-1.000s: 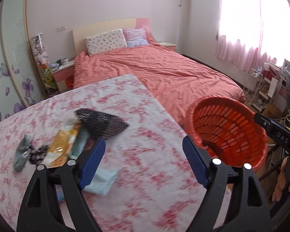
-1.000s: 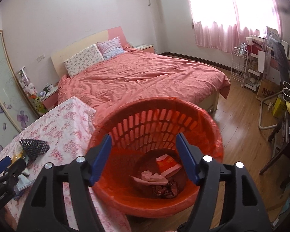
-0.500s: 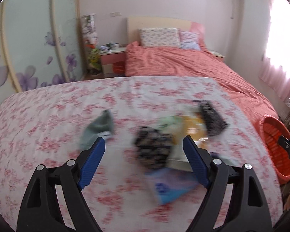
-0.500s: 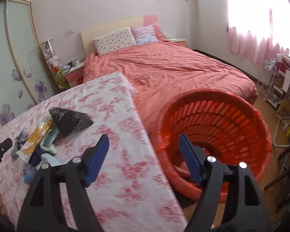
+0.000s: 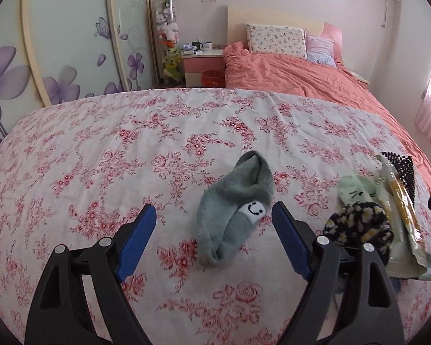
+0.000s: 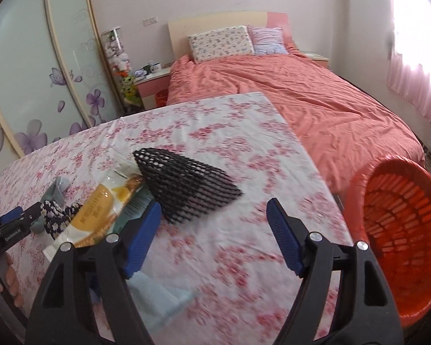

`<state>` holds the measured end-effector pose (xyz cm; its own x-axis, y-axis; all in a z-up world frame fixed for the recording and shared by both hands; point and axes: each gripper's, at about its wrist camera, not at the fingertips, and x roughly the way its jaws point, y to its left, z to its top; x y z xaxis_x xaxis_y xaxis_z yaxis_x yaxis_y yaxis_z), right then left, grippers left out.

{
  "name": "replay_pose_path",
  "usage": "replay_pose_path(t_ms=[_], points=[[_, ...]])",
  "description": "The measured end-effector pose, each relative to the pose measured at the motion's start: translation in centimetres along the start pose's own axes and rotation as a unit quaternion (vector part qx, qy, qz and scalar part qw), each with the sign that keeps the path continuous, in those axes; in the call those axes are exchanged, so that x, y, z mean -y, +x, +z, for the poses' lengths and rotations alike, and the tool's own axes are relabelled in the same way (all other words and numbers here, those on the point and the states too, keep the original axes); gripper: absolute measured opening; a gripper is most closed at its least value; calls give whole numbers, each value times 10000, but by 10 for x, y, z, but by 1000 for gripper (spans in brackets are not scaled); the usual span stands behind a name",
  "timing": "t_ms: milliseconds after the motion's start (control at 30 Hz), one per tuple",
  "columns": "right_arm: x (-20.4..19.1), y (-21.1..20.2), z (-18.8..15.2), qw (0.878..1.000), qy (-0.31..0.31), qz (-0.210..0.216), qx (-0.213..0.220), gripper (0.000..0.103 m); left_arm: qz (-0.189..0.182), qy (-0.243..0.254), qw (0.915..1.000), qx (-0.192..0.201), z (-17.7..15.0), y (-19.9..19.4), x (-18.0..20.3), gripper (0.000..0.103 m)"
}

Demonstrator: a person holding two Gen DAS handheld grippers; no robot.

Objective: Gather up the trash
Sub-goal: 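Move left tool to the grey sock while right tool approaches the black mesh net, then close left tool on the grey sock while right tool grasps the black mesh net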

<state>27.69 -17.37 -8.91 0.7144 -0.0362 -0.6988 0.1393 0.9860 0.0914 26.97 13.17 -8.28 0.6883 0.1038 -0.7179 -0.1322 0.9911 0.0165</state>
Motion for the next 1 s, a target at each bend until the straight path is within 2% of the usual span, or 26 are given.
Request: replay_pose_path(t_ms=[200,333,433,500,533,600,633,800,1000], points=[[-19,33,6,9993,-159,36,-322,74,-97,59,9997,-210,4,18,3,82],[-22,40,5,9990,-196,141,-378,62,-186,4,9994,-280,8,24,2,82],[-21,40,6,9990,-152,201,-382,45,-263,11,9989,-378,9,28,4,79],[-20,41,5,9988,-176,181,-429,28,-364,20,9983,-465,9,30,5,69],[-20,41,4,9987,-168,188,-438,24,-355,40,9983,-461,9,30,6,68],[-18,41,3,9989,-109,193,-425,18,-434,95,9981,-421,8,28,8,54],[-16,40,3,9989,-66,220,-413,15,-459,114,9980,-412,8,27,9,52],[-13,32,3,9992,-24,208,-336,10,-504,114,9980,-355,8,25,10,31],[-8,20,3,9995,31,184,-252,9,-525,108,9980,-322,8,21,10,19]])
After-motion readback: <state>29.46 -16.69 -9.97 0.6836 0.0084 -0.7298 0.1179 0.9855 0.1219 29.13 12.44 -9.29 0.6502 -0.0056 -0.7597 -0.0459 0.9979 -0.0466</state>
